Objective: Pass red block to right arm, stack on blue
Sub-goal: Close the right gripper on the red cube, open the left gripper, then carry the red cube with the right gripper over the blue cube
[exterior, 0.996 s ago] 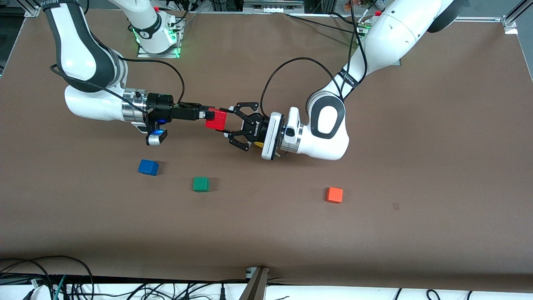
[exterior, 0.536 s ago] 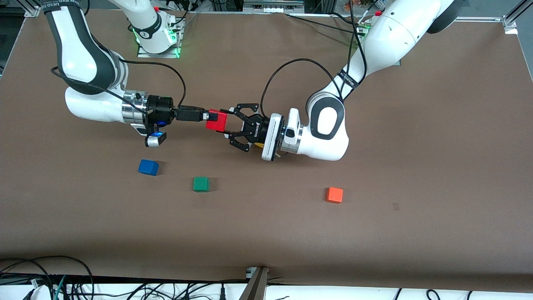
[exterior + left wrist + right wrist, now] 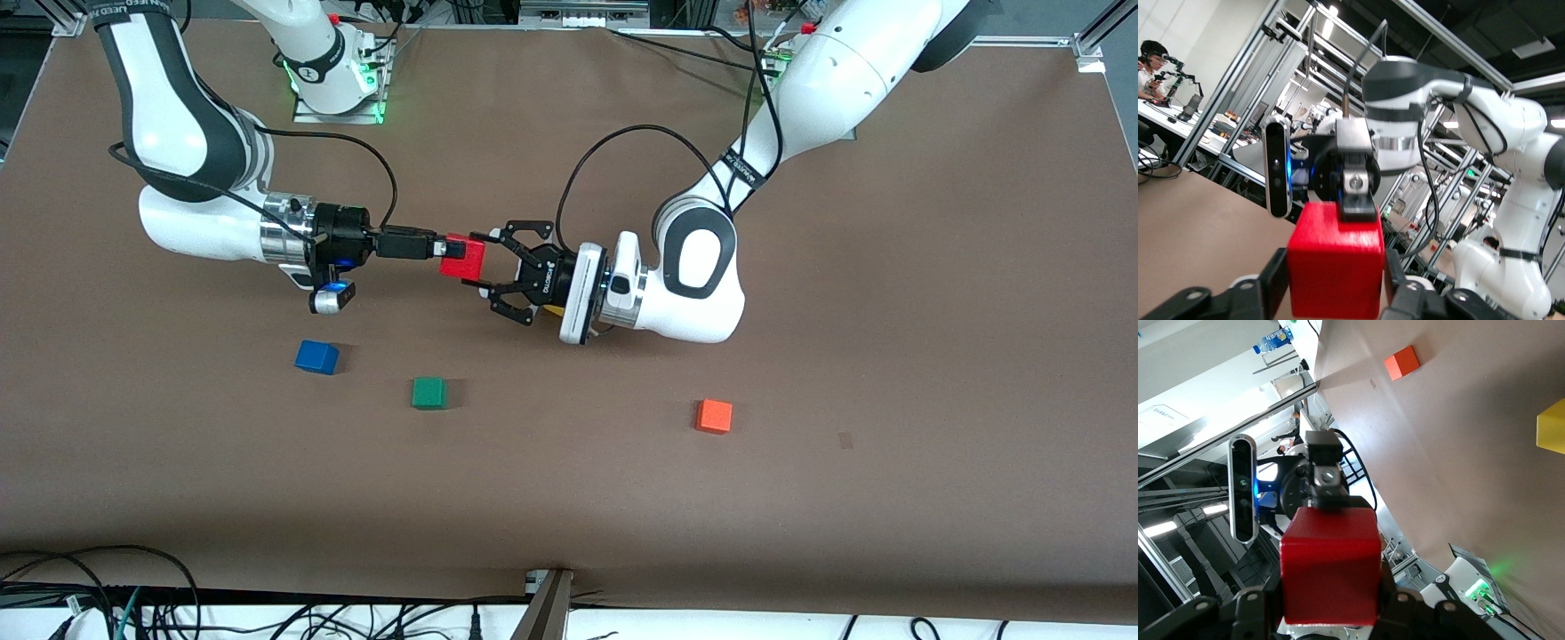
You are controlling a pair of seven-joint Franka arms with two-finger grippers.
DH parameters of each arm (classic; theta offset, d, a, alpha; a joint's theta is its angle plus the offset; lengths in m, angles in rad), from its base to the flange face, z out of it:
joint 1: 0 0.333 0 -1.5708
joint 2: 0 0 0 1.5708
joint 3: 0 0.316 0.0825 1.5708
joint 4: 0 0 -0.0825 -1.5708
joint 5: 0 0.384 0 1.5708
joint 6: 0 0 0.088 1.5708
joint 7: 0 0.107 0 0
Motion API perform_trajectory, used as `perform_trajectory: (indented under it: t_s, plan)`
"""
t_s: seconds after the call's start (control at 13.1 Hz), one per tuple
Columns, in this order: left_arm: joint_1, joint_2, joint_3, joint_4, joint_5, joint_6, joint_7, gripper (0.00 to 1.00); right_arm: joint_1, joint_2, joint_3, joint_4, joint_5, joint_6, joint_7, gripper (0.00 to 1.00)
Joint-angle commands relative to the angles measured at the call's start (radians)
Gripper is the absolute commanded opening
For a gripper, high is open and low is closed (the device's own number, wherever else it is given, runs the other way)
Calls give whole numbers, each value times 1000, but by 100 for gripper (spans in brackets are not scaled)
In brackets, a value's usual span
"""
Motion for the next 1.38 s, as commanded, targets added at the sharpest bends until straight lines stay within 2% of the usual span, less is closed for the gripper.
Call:
perform_trajectory:
  t_s: [0.0, 0.08, 0.23, 0.38, 0.61, 0.77, 0.92, 1.0, 1.07, 1.3]
  plan:
    - [18, 1, -1, 20, -20, -22, -40, 100, -1, -3, 5, 10, -11, 8, -23, 32]
    - [28, -3, -1, 20, -17, -22, -39, 100, -2, -4, 2, 13, -37, 7, -23, 32]
    - [77, -6, -1, 13, -14, -27, -45, 100, -7, -3, 0, 40, -167, 8, -17, 32]
    - [128, -8, 1, 16, 79, -68, -91, 100, -5, 7, 0, 56, -291, 26, -11, 32]
    - [224, -38, -1, 33, 349, -82, -200, 100, -7, 25, 0, 56, -551, 62, -8, 32]
    - [269, -70, -2, 71, 518, -99, -189, 100, -11, 40, -3, 54, -701, 120, -10, 32]
    - [364, -170, -1, 63, 749, -227, -186, 100, -14, 65, -4, 57, -929, 193, -10, 32]
    - [390, -202, -4, 62, 817, -278, -189, 100, -14, 89, -4, 57, -1010, 216, -5, 32]
    - [428, -256, 7, 57, 878, -376, -206, 100, -17, 124, -19, 56, -1131, 274, 3, 32]
    - [456, -363, 33, 56, 1092, -533, -305, 100, -21, 175, -55, 70, -1331, 350, 0, 32]
